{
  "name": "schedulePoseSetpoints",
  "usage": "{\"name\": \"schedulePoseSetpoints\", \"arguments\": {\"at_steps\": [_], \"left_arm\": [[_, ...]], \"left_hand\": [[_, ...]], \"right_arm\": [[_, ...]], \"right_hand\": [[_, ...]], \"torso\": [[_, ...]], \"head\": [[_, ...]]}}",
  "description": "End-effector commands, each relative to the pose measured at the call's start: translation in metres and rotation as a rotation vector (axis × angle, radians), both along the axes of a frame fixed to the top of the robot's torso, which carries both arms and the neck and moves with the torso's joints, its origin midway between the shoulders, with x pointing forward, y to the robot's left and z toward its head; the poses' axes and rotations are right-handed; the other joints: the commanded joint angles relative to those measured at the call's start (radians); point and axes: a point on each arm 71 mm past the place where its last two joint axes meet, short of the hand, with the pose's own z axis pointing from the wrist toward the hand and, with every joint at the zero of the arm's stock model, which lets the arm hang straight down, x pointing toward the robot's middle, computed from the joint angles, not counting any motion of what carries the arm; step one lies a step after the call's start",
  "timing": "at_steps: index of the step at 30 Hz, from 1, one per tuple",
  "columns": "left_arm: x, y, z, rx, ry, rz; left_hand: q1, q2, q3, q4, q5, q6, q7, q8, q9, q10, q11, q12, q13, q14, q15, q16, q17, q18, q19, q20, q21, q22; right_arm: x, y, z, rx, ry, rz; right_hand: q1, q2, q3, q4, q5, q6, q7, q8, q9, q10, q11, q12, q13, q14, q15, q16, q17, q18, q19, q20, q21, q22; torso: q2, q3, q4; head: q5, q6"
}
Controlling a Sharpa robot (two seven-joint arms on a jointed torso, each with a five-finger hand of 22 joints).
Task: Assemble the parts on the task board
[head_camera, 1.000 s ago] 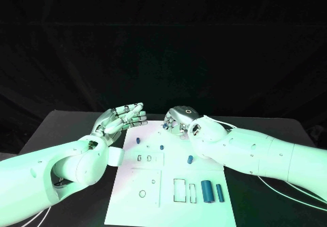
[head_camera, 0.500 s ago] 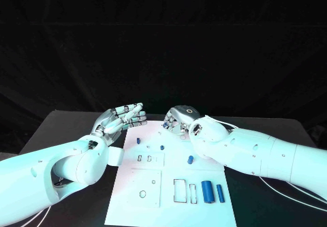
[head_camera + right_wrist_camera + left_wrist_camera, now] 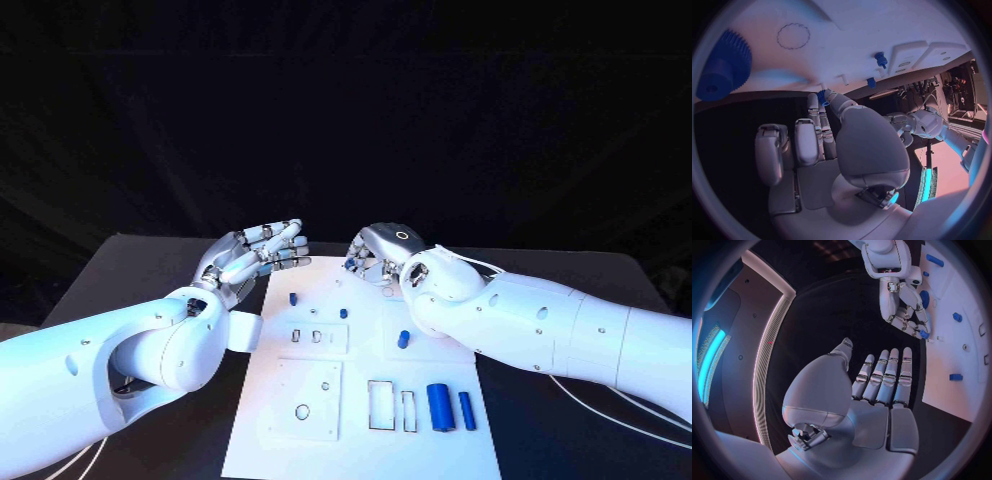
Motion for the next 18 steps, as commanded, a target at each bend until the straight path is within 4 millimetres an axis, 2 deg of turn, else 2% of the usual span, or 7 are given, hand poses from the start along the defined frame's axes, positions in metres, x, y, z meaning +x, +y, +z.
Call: {"name": "schedulePoseSetpoints", "arguments": {"at_steps": [1,10,18], "left_arm": [[0.0000,-0.0009,0.0015,-0.006,-0.008,-0.011],[0.0000,-0.0017,0.0021,-0.006,-0.009,-0.012],[0.0002,-0.0028,0.0031,-0.007,-0.012,-0.014]], "left_hand": [[0.008,0.002,0.000,-0.006,0.003,-0.005,0.099,-0.004,-0.001,-0.005,0.004,-0.005,0.000,-0.006,0.000,-0.003,0.000,0.000,-0.008,0.000,-0.004,-0.002],[0.008,0.002,0.000,-0.006,0.003,-0.005,0.099,-0.004,-0.001,-0.005,0.004,-0.005,0.000,-0.006,0.000,-0.003,0.000,0.000,-0.008,0.000,-0.004,-0.002],[0.008,0.002,0.000,-0.006,0.003,-0.005,0.099,-0.004,-0.001,-0.005,0.004,-0.005,0.000,-0.006,0.000,-0.003,0.000,0.000,-0.008,0.000,-0.004,-0.002]], "right_arm": [[-0.0008,0.0022,0.0016,0.002,-0.016,0.008],[0.0012,0.0061,0.0003,-0.004,0.001,0.010],[0.0032,0.0101,-0.0008,-0.010,0.008,0.007]], "right_hand": [[-0.001,0.005,-0.002,0.005,0.003,0.008,0.001,0.003,0.038,0.001,0.003,-0.003,0.002,0.038,-0.006,0.006,0.001,-0.011,0.020,-0.007,0.005,0.122],[-0.001,0.005,-0.002,0.005,0.004,0.008,0.001,0.003,0.038,0.001,0.003,-0.003,0.002,0.038,-0.006,0.006,0.001,-0.011,0.021,-0.007,0.005,0.123],[0.000,0.005,-0.002,0.005,0.005,0.008,0.001,0.003,0.039,0.001,0.003,-0.003,0.002,0.038,-0.006,0.006,0.002,-0.011,0.021,-0.007,0.006,0.124]], "torso": [[0.001,-0.0005,0.0007],[0.002,-0.0017,0.0014],[0.002,-0.0006,0.0017]], "head": [[0.001,0.001],[0.000,0.000],[0.002,-0.006]]}}
